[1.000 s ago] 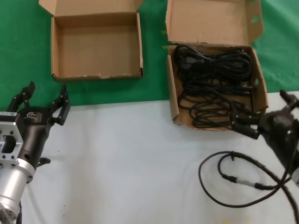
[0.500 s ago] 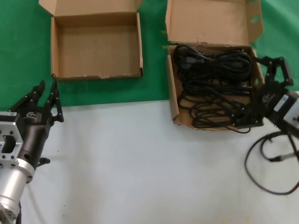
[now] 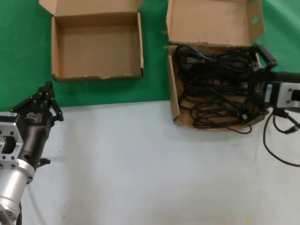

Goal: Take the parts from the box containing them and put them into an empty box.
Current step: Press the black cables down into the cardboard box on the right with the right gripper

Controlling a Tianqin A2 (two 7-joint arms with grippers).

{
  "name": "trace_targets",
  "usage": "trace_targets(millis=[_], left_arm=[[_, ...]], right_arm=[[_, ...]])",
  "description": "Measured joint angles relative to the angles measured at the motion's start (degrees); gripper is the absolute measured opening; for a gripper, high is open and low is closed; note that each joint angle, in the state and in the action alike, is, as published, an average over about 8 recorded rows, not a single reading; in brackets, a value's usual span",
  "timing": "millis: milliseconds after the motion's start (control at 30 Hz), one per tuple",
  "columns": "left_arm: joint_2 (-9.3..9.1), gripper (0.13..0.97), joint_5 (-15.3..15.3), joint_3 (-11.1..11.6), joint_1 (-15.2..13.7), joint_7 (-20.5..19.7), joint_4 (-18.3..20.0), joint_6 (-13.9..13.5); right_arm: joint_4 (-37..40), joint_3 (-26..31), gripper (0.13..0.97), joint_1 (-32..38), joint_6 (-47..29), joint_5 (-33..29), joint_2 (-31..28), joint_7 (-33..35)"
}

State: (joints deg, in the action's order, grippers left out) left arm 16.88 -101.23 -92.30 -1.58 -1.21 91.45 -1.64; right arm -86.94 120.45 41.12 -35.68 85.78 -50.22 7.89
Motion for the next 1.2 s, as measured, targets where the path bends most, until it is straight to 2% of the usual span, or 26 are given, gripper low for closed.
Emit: trace_targets(millis=[367, 467, 733, 867, 1200], left_arm=[[0.0, 0.145, 0.0, 0.0, 0.0, 0.0, 0.0, 0.0], [0.0, 0.145, 0.0, 0.0, 0.0, 0.0, 0.0, 0.0], [0.0, 0.145, 0.0, 0.0, 0.0, 0.0, 0.0, 0.0], [0.0, 0.145, 0.0, 0.0, 0.0, 0.0, 0.0, 0.0], [0.0, 0.145, 0.0, 0.0, 0.0, 0.0, 0.0, 0.0]], right_arm=[[7.04, 1.2, 0.944, 9.24, -10.76, -6.26, 7.02, 0.13], [9.62, 1.48, 0.937, 11.11, -12.02, -7.57, 9.16, 0.61], [16.12, 1.99, 0.842, 14.91, -13.32, -10.38, 14.42, 2.25], [18.99, 2.12, 0.842, 16.43, -13.37, -11.47, 16.59, 3.15], [24.51, 1.96, 0.654, 19.0, -12.44, -13.6, 20.28, 4.64]])
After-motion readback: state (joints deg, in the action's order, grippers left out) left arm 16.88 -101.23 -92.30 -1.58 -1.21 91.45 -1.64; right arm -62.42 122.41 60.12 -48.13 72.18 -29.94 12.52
